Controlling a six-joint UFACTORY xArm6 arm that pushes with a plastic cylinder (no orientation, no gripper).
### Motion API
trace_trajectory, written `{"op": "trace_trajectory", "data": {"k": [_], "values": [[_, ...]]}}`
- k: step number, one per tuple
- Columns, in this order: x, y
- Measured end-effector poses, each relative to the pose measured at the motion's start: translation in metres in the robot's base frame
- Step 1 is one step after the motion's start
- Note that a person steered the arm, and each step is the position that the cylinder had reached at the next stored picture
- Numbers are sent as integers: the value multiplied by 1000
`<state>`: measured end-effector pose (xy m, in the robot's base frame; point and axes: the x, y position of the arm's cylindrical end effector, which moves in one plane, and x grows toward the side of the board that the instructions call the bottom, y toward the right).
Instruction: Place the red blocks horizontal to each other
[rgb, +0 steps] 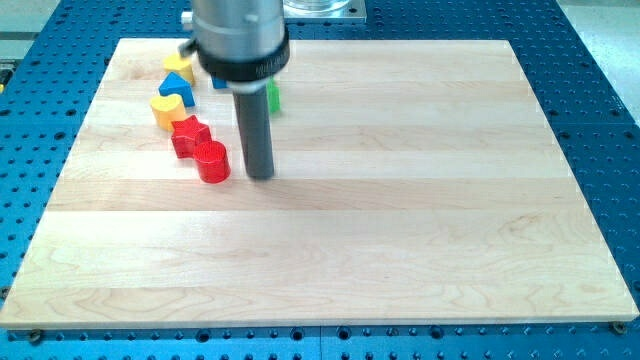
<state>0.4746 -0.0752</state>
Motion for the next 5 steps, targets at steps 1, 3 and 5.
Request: {"op": "trace_trajectory", "data": {"k": [1, 3, 5], "values": [[2, -55], [-39, -30], [-47, -7]]}}
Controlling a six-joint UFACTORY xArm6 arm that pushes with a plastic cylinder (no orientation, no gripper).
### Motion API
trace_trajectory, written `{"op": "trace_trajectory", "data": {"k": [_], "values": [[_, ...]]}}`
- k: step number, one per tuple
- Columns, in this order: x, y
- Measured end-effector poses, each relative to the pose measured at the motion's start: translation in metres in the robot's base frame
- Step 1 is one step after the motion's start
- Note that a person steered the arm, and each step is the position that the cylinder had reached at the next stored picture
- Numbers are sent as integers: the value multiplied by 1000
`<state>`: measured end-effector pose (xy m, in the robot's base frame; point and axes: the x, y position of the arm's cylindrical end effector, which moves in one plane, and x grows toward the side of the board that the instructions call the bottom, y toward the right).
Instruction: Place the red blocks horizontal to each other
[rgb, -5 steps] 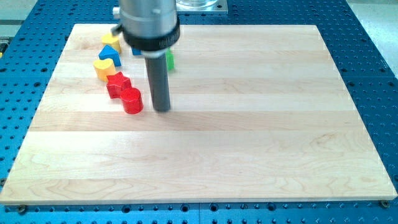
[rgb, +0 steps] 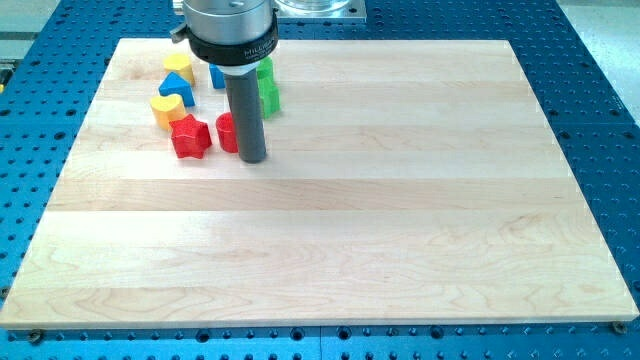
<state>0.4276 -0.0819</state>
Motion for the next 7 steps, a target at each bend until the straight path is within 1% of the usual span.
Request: {"op": "trace_trajectory", "data": {"k": [1, 4, 5, 6, 7], "values": [[12, -21], [3, -69], [15, -63], [32, -44], [54, -42]]}}
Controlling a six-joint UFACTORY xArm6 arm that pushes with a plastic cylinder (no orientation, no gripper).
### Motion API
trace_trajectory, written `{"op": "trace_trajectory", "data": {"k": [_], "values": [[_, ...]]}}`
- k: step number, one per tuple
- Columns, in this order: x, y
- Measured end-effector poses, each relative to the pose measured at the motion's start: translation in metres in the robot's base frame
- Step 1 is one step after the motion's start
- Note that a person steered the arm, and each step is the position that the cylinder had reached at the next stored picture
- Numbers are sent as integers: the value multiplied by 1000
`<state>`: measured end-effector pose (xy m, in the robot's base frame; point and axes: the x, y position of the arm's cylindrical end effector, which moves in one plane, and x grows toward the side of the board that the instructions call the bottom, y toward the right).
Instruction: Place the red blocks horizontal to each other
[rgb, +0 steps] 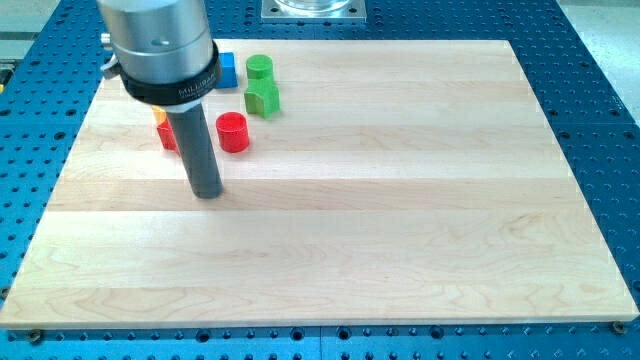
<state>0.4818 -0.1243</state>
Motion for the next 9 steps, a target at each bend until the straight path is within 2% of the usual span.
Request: {"op": "trace_trajectory", "data": {"k": [1, 2, 3, 5, 6, 7, 8, 9], "values": [[0, 34], [-50, 47], [-75, 47], [-73, 61], [-96, 122], [-141, 130], [-160, 123], [-160, 123]]}}
